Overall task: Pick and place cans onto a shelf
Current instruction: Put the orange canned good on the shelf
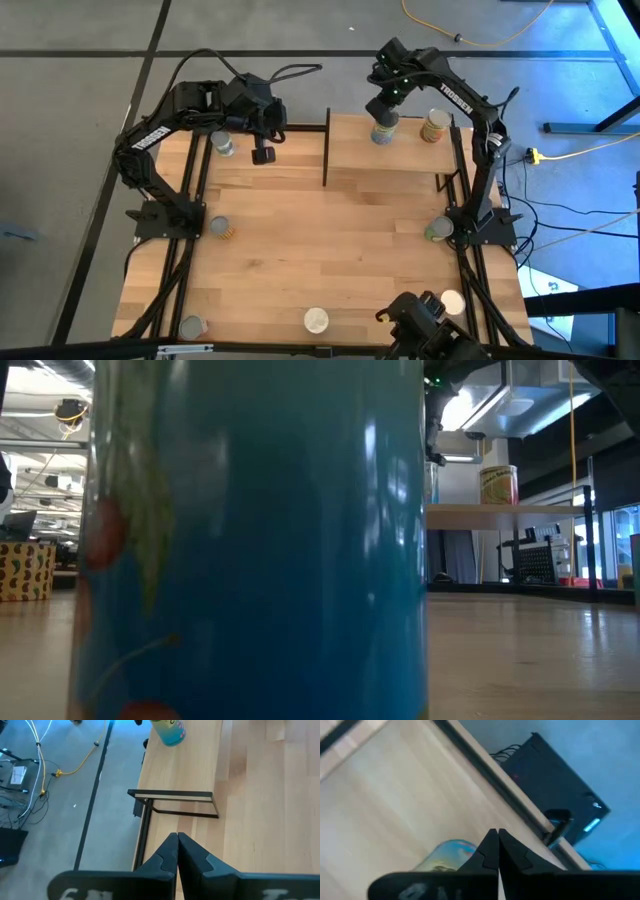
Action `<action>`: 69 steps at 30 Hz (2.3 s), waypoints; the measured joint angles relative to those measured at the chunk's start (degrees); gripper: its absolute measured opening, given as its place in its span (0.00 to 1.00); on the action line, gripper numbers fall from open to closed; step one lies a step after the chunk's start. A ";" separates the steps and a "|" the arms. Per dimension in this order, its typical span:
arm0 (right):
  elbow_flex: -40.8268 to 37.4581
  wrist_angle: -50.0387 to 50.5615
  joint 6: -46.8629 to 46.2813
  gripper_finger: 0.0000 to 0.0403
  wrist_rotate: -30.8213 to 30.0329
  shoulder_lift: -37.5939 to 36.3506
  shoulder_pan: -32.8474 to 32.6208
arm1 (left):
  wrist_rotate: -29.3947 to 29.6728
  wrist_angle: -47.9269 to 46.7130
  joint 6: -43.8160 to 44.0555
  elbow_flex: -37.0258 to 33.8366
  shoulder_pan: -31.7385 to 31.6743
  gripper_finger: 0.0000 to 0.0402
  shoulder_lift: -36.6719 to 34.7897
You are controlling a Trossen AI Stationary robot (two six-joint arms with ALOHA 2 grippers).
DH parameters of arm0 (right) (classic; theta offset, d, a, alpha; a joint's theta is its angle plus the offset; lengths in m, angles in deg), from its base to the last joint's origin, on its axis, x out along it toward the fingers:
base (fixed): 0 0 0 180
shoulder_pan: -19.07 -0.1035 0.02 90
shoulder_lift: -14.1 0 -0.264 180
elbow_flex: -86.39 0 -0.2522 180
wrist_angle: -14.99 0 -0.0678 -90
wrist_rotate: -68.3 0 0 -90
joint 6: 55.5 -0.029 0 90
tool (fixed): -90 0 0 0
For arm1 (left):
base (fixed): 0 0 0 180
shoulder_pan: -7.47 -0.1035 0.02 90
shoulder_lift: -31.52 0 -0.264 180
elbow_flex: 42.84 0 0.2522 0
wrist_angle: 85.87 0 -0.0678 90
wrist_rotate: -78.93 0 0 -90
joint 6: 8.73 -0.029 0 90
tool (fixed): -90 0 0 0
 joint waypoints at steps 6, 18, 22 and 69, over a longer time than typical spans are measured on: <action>3.87 -5.25 4.15 0.00 -1.37 -0.81 -4.20 | 0.00 0.00 -0.02 -0.01 0.00 0.00 0.00; 0.33 -7.91 4.22 0.00 -11.35 -0.35 -15.08 | 0.00 0.00 -0.03 -0.01 0.00 0.00 0.00; -1.70 -6.98 2.50 0.00 -16.29 -0.35 -15.40 | 0.00 0.00 -0.42 -0.02 0.00 0.00 0.00; -0.03 14.84 5.65 0.00 -7.30 -3.47 -20.02 | 0.01 -1.08 -0.42 -0.02 -0.09 0.00 0.00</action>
